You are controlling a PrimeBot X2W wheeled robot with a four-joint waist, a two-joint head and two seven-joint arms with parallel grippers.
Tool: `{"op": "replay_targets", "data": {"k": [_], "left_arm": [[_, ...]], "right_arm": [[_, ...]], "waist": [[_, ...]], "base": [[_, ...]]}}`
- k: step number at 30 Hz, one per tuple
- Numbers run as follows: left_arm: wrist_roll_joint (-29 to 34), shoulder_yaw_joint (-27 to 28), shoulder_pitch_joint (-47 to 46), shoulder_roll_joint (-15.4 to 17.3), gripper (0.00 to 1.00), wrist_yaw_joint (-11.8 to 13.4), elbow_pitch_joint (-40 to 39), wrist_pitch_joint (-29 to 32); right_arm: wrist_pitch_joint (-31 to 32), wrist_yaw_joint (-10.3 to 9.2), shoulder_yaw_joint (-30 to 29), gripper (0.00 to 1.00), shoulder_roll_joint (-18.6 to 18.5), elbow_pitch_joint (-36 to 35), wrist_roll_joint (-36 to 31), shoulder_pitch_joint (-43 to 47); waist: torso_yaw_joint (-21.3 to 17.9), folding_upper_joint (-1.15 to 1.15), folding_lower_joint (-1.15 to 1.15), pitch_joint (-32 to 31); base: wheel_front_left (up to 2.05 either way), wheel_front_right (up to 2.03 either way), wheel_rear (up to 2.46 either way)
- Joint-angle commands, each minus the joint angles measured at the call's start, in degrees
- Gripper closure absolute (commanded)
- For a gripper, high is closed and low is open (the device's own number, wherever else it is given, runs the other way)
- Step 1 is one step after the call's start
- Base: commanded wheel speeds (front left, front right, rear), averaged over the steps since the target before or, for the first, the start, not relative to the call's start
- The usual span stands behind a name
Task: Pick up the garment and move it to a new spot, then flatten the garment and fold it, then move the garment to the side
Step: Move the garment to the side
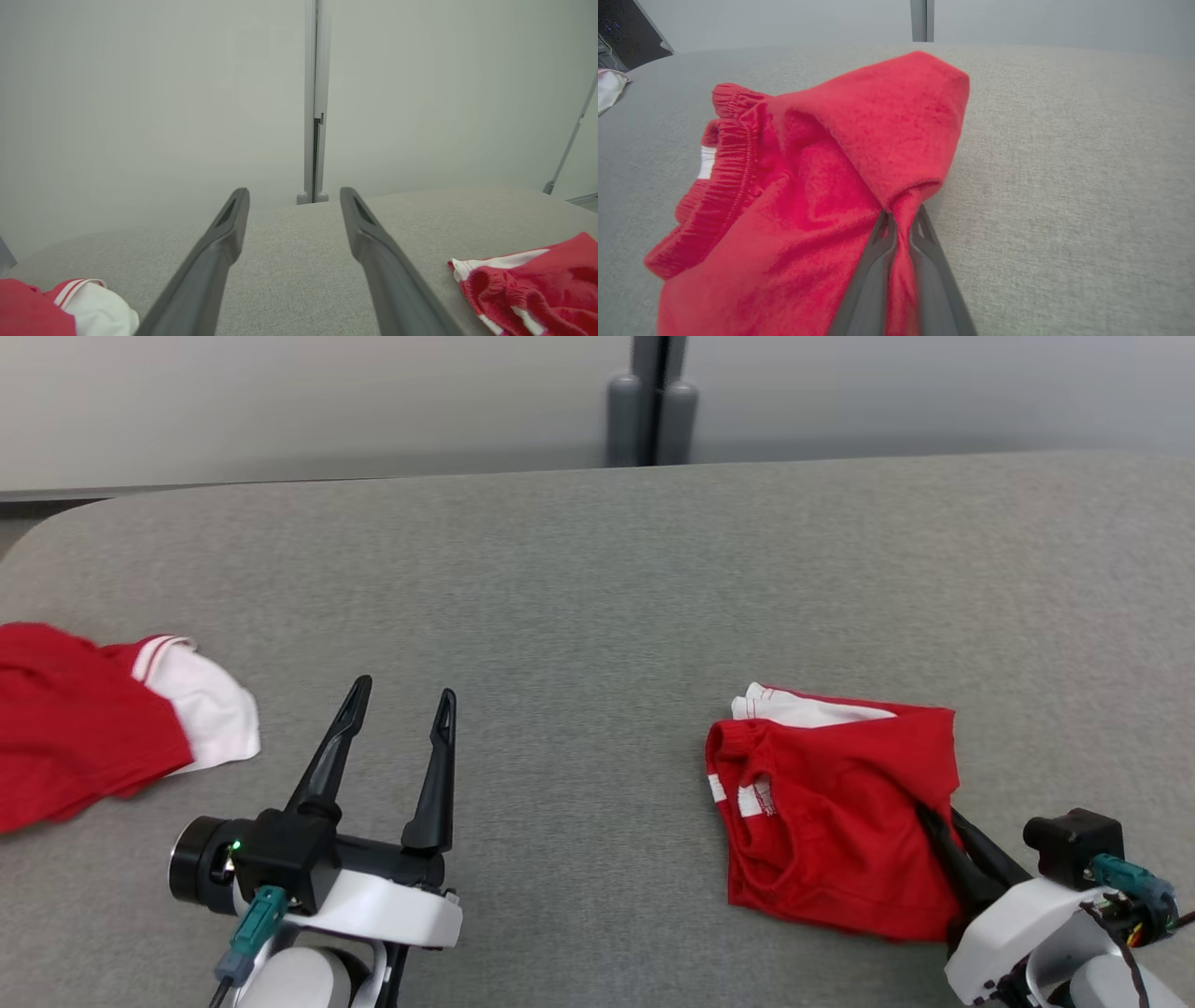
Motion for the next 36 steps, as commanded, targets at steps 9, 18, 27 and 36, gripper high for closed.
{"op": "replay_targets", "data": {"k": [9,18,27,36], "left_arm": [[2.25,-2.77,-8.11,-0.08,0.0,-2.14,0.49,0.75],[5.42,-7.54,-19.57,-1.91,0.0,-5.14,1.11,2.03],[7.27,-10.75,-28.03,-3.86,0.0,-6.55,2.47,1.42],[6.08,-10.37,-25.89,-3.23,0.0,-5.46,5.17,0.44]], "right_arm": [[-2.25,-0.13,5.65,1.0,-3.42,1.97,3.07,-10.67],[-5.51,-0.14,5.43,1.0,-17.41,11.86,5.01,-23.39],[-8.3,-0.14,4.61,0.97,-23.55,22.52,5.27,-33.44],[-10.19,-0.14,0.11,0.0,-18.94,32.27,7.01,-34.87]], "waist": [[-13.04,0.0,0.0,8.61],[-11.95,0.0,0.0,19.2],[-9.07,0.0,0.0,26.45],[-9.57,0.0,0.0,24.37]], "base": [[0.0,0.0,0.0],[0.0,0.0,0.0],[0.0,0.0,0.0],[0.0,0.0,0.0]]}}
